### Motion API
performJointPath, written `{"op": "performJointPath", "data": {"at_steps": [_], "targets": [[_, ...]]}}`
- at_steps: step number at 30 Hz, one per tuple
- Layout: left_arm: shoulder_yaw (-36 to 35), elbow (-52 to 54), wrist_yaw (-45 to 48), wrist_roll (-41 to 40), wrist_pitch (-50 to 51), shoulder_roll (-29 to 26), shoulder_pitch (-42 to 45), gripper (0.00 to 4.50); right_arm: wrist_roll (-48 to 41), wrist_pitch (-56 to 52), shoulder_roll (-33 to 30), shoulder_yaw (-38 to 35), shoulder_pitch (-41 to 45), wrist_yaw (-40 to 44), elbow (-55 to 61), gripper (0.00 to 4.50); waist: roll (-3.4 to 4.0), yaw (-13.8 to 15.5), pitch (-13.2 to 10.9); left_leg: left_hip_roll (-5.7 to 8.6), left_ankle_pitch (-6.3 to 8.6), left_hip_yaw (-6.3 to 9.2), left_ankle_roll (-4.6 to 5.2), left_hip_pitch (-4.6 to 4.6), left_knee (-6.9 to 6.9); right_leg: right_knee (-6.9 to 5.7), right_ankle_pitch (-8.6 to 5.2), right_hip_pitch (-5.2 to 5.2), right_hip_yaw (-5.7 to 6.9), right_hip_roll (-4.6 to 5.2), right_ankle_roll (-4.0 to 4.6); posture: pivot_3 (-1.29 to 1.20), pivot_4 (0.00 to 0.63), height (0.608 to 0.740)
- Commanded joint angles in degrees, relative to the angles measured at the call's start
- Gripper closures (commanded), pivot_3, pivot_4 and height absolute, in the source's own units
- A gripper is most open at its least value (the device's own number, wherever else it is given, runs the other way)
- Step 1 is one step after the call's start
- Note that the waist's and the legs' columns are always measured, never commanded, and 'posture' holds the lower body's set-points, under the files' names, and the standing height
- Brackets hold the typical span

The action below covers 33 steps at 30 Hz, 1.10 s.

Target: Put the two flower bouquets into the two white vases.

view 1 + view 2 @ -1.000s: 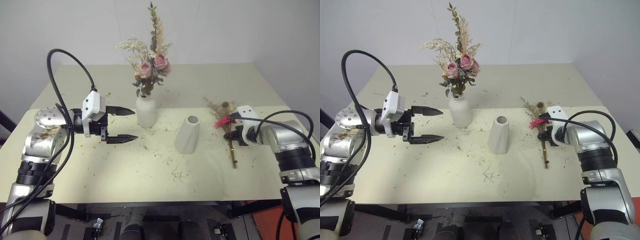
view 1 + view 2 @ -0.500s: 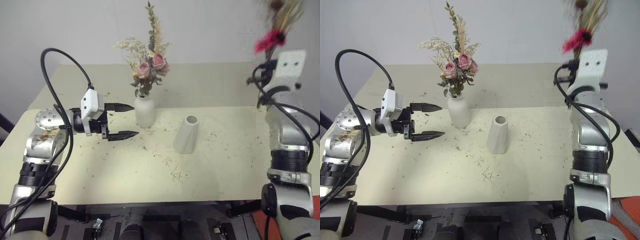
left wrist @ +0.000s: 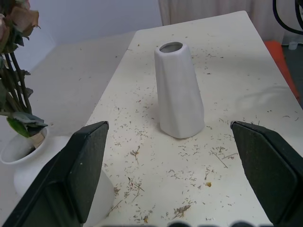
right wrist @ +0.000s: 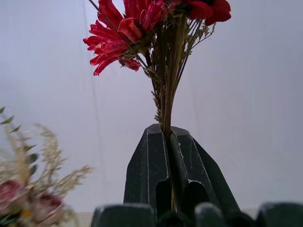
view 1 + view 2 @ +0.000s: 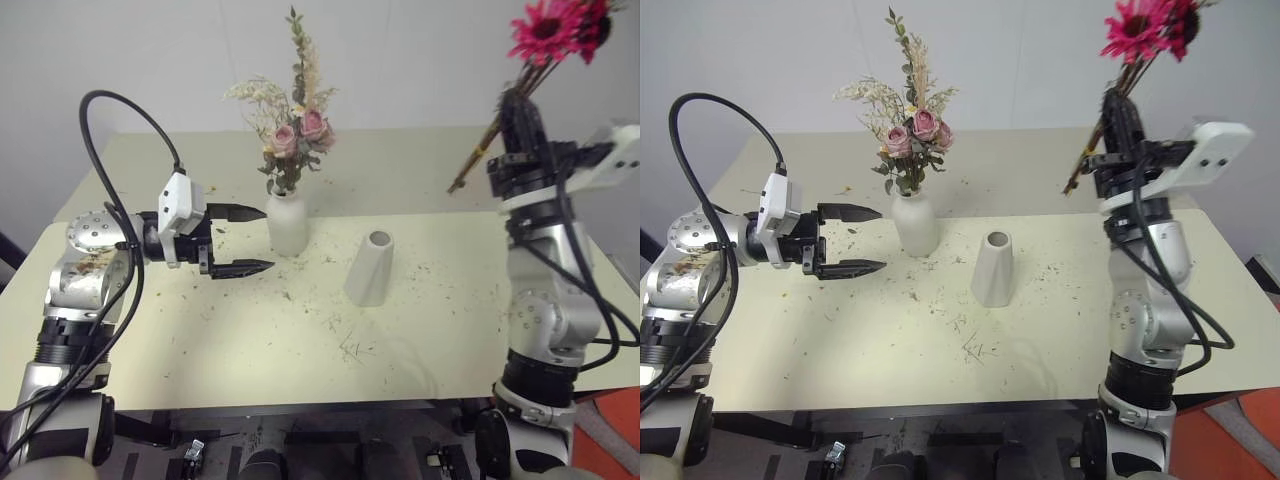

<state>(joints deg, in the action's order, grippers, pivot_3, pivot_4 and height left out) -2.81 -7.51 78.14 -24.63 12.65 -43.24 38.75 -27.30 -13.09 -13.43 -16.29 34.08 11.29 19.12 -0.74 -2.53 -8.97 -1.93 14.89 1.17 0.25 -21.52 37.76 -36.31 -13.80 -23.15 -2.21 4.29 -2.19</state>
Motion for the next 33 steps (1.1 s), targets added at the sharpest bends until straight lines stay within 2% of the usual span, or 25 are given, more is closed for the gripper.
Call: {"op": "performJointPath", "data": {"at_steps": [1, 9, 15, 33], "targets": [[-0.6, 0.6, 0.0, -0.1, -0.3, -0.9, 1.6, 0.00, -1.6, 2.1, 1.0, 1.2, 0.9, 1.2, 1.9, 4.46, 0.00, 0.0, 0.0, 0.00, 0.00, 0.00, 0.00, 0.00, 0.00, 0.00, 0.00, 0.00, 0.01, 0.00, 0.00, 0.00, 0.150, 0.740], [-0.5, 1.8, -0.8, 0.4, 0.8, -1.8, -0.1, 0.00, -1.2, 1.3, 3.9, 6.2, 0.0, 1.1, 3.2, 4.46, 0.00, 0.0, 0.0, -0.01, 0.00, 0.01, 0.00, 0.00, -0.01, 0.02, 0.00, -0.01, 0.00, -0.01, 0.00, 0.00, 0.150, 0.740], [-0.2, 1.3, -1.0, 1.1, 0.3, -2.1, -0.3, 0.00, -1.5, -0.4, 5.3, 9.5, -4.1, 0.4, 8.0, 4.46, 0.01, 0.1, 0.0, -0.01, 0.00, 0.02, 0.00, -0.03, -0.02, 0.04, 0.00, -0.02, 0.01, -0.01, 0.00, 0.00, 0.150, 0.740], [0.5, -0.2, -0.3, 2.1, -0.5, -1.6, 0.6, 0.00, -0.6, -1.3, 6.4, 12.7, -9.4, -1.2, 10.2, 4.46, 0.01, 0.0, 0.0, -0.01, 0.00, 0.03, 0.00, -0.01, -0.02, 0.05, -0.01, -0.02, 0.01, -0.02, 0.00, 0.00, 0.150, 0.740]]}}
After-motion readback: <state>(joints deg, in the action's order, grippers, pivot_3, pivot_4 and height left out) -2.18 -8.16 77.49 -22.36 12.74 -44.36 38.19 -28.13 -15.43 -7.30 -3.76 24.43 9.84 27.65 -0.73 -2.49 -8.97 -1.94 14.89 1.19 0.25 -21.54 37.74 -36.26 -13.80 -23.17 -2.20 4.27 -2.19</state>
